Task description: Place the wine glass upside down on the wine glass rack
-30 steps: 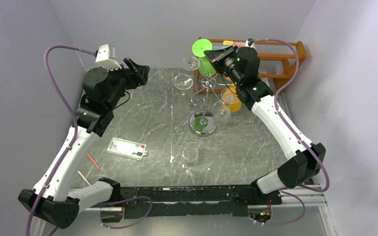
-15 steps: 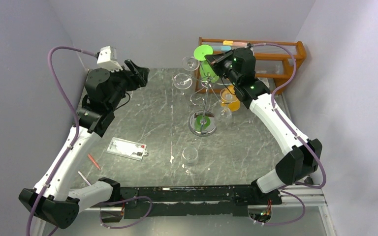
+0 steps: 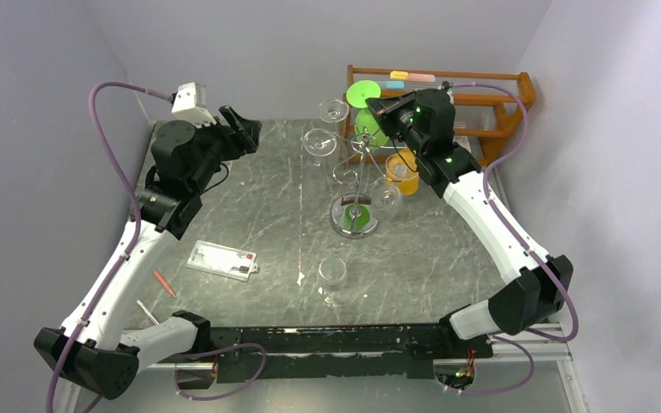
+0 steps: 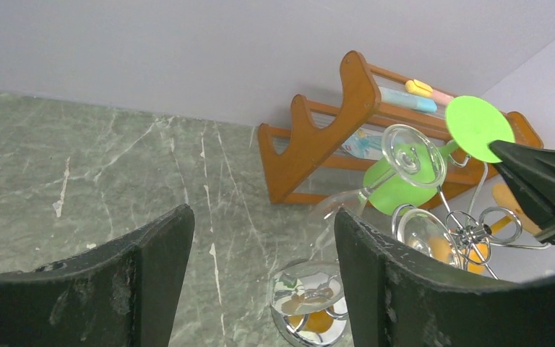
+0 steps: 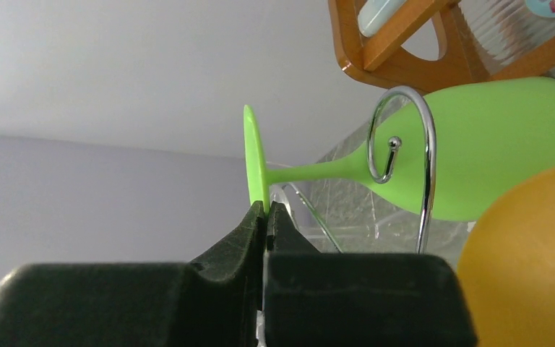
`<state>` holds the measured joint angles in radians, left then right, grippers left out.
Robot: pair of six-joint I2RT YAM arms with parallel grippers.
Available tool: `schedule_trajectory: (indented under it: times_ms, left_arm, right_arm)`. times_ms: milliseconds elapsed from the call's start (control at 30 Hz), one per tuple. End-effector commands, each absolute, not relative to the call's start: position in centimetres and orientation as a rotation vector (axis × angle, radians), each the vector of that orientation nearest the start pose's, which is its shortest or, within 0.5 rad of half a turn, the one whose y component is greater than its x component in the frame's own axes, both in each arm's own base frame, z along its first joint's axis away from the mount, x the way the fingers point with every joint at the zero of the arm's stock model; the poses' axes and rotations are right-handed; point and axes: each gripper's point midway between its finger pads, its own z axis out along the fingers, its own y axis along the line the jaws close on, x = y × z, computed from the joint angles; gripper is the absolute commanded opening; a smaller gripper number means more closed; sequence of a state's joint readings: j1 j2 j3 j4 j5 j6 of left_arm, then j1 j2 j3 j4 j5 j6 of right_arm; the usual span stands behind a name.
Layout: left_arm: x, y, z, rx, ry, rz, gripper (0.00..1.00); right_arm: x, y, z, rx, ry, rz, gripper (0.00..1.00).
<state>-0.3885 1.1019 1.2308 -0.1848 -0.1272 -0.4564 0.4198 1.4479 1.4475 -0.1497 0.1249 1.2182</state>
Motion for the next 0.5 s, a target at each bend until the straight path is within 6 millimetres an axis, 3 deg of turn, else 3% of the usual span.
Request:
schedule_trajectory:
  times_ms: [0, 467]
  left_arm:
    - [36.0, -14.0, 38.2, -0.165, 1.656, -0.536, 0.75]
    - [35.7, -13.6, 38.3, -0.170, 1.657, -0.514, 0.75]
  right_arm:
    - [42.3, 18.9, 39.5, 0.841, 1.613, 1.015, 0.00]
    - [42.6, 17.9, 38.2, 0.884, 1.634, 0.928, 0.00]
